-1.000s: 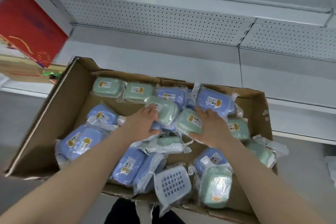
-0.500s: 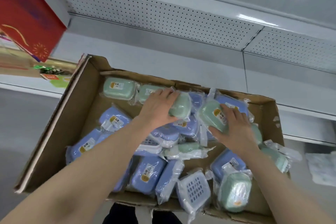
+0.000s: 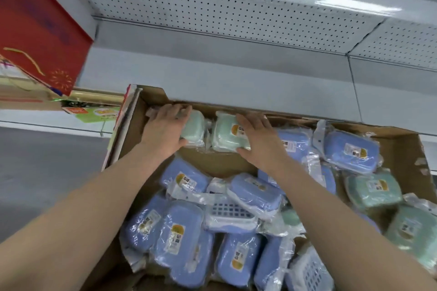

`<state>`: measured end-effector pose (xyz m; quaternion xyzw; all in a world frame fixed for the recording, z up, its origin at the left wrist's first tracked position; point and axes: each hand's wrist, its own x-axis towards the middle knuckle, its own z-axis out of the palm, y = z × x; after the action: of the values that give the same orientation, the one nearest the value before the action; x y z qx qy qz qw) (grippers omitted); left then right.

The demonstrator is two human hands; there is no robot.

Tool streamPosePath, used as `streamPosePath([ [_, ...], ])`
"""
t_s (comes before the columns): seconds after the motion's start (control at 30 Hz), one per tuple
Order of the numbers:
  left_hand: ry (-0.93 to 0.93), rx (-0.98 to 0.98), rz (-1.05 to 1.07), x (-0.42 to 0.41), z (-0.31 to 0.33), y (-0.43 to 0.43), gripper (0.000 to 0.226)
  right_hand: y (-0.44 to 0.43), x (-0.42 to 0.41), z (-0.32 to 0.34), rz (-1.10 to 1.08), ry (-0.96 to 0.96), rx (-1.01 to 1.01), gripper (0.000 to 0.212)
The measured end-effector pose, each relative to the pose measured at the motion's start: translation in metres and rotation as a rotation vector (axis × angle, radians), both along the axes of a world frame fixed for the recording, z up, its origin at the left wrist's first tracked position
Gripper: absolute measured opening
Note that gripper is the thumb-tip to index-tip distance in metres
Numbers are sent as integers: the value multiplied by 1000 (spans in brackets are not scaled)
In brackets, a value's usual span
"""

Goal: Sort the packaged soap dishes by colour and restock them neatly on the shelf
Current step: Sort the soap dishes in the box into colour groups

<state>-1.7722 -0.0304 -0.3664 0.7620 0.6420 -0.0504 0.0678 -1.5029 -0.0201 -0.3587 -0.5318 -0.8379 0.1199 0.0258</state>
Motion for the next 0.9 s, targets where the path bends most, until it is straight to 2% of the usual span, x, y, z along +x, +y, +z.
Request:
streamPosePath([
  [0.1,-61,0,-29,2,-12,2,90,5,-4,-18,-7,-50,-64,84],
  [0.2,-85,73,-80,2,-13,1,87,10,-9,-22,19,-33,-13,76],
  [0.3,-91,63,-103,1,-17,1,87,11,-14,-23,28,-44,8,69],
  [0.57,-88,58,-119,-1,-7,-3,84,5,-9,-15,47,-107,5,67],
  [0.67,-134,126,-174,-1,-2,-15,72,-6,-4,0,40,-74,46,64],
  [0.77,-193,178,-248,3,0,-37,58,-29,6,11,24,-58,94,51],
  [0.83,-223,157,-282,8,1,-53,54,-50,16,10,20,-92,28,47],
  [0.9,-250,109,-291,15,-1,-70,53,-73,22,4,31,-145,-74,53],
])
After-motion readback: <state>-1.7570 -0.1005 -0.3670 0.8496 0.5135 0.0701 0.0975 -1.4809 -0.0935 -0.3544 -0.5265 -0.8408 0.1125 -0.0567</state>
